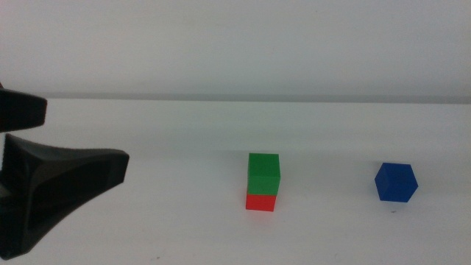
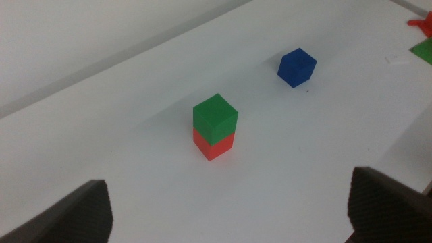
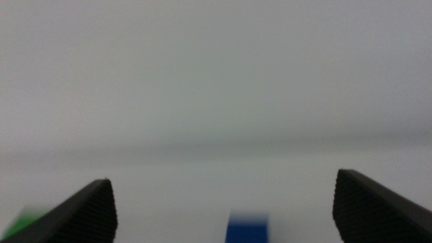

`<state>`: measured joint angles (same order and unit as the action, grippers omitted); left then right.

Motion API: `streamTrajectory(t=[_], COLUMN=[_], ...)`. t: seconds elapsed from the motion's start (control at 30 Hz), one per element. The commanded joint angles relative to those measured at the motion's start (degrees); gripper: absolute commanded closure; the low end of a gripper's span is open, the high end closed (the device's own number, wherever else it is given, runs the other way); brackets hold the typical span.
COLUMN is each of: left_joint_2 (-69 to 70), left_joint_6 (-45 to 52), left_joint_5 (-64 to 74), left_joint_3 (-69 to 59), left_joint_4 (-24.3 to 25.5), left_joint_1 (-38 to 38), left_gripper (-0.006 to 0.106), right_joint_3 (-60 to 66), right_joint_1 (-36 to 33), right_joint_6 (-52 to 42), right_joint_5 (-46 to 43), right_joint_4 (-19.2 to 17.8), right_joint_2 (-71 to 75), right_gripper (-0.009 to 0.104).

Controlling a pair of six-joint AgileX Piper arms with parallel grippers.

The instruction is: Stack red cubes first, then green, then blue cubes in a specific spot.

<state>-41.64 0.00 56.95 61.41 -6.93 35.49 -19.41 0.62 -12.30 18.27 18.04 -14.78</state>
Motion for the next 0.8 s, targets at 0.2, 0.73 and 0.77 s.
streamTrajectory(t=[0.2,0.73,0.77], left_joint_2=[0.25,0.25,0.25], left_joint_6=[0.0,0.0,0.0], left_joint_5=[-1.06,-1.06,-1.06], left_joint_3=[-0.21,-0.21,-0.21], left_joint_4=[0.92,2.25,2.24], left_joint_1=[-0.14,-0.14,-0.14], left_gripper=[0.007,0.007,0.007], right_joint_3=[-22.0,-35.65,-36.9], right_joint_1=[0.44,0.44,0.44], right_joint_6=[1.17,24.63,25.95], right_joint_5=[36.58,38.49,38.74], right_joint_4=[1.39,-18.8,-20.75], right_joint_2=[-28.83,-59.18,-60.83], right_gripper=[0.01,0.01,0.01])
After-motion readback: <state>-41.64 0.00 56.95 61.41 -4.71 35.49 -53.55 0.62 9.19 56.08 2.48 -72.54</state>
